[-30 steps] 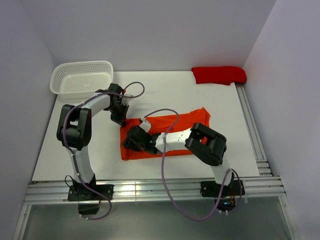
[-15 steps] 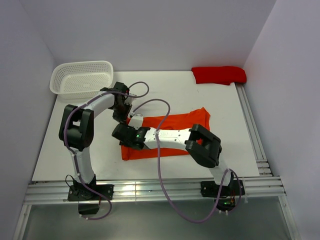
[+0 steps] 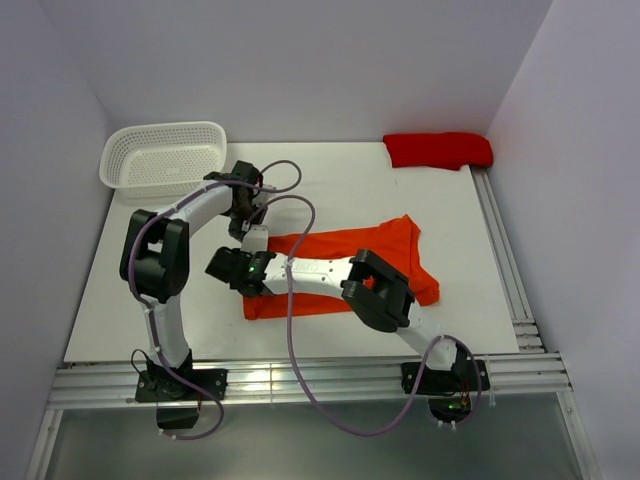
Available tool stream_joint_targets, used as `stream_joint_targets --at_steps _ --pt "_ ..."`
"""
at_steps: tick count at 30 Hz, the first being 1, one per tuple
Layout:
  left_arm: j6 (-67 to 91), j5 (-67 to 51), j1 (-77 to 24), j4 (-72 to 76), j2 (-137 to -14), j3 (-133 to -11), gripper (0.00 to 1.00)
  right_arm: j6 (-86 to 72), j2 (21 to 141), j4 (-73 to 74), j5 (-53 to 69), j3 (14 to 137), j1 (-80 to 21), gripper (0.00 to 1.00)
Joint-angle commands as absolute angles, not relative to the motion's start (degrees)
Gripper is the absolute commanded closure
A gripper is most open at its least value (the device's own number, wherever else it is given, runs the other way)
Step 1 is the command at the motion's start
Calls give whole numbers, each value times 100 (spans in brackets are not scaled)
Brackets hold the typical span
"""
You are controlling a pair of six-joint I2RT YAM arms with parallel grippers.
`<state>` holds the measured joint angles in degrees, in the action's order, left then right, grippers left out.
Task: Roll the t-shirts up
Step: Roll the tshirt
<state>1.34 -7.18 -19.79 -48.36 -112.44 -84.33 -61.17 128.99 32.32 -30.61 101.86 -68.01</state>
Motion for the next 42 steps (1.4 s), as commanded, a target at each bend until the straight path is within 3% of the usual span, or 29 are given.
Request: stream_joint_targets --at_steps 1,4,7,8,12,20,23,30,42 --pt "255 -668 -2039 -4939 -11320 -8675 100 -6134 13104 3717 -3357 10590 -6864 50" --pt "255 -668 -2048 -4966 -11338 -8701 100 -6205 13148 3832 -3270 10556 -6882 52" --pt "255 -668 -2057 -4983 -11382 -8763 100 -6284 13192 3981 -3191 10521 -6926 61" --pt "255 -659 -2057 -5001 -11391 -8771 100 -6310 13210 4034 -3173 10521 -6943 70" --pt "264 -677 -2057 -5027 -11487 -8850 97 -6363 13140 3948 -2989 10354 -6961 78" --pt "62 -1159 -1969 -5194 -11391 -9342 48 -6301 12174 1172 -1821 8159 -6786 85" --pt "-272 -1669 -1846 -5449 -11320 -9694 39 -6468 11805 -172 -1268 7244 -6584 85" --pt "-869 -2741 -1267 -5722 -11031 -9458 34 -7224 11610 -3387 -27 5583 -6030 85" --pt "-1249 -3428 -949 -4546 -11135 -7700 33 -8173 12295 -5545 721 4782 -5687 87"
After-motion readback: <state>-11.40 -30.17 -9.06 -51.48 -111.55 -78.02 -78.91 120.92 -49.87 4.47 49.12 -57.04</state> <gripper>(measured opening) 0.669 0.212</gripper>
